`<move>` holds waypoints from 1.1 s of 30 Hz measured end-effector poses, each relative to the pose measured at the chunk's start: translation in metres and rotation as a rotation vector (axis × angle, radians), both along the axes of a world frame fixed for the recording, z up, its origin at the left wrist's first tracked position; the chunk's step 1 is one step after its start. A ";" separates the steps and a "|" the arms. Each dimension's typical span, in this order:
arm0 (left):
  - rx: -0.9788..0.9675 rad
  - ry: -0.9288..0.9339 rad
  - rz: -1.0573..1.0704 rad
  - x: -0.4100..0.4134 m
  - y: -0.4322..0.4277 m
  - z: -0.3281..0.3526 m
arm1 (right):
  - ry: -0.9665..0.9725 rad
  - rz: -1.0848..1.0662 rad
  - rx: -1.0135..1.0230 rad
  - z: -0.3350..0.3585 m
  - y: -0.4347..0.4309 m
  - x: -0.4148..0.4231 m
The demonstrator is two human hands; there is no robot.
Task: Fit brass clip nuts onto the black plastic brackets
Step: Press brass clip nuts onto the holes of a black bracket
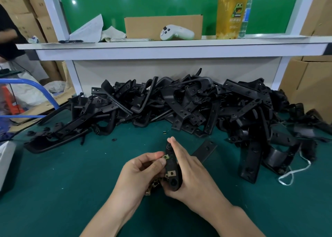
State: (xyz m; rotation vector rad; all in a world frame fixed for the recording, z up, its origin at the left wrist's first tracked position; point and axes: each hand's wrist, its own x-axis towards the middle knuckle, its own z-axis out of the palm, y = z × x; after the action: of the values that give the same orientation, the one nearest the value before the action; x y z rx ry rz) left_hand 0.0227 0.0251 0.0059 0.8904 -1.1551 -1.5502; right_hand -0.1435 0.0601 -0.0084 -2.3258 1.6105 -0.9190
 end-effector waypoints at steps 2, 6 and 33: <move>0.001 0.004 0.004 0.000 0.000 0.000 | 0.001 -0.005 -0.003 0.000 0.000 0.000; -0.018 0.021 -0.003 0.000 -0.001 0.003 | -0.035 -0.025 0.011 0.001 -0.002 0.001; -0.344 -0.701 0.242 -0.022 0.018 -0.001 | 0.065 -0.007 -0.077 -0.005 -0.003 0.003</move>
State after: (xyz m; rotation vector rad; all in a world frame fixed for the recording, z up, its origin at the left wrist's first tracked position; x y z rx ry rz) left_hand 0.0002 0.0432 0.0046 1.3220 -1.6653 -0.8100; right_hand -0.1409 0.0568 -0.0130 -2.4272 1.6368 -0.9312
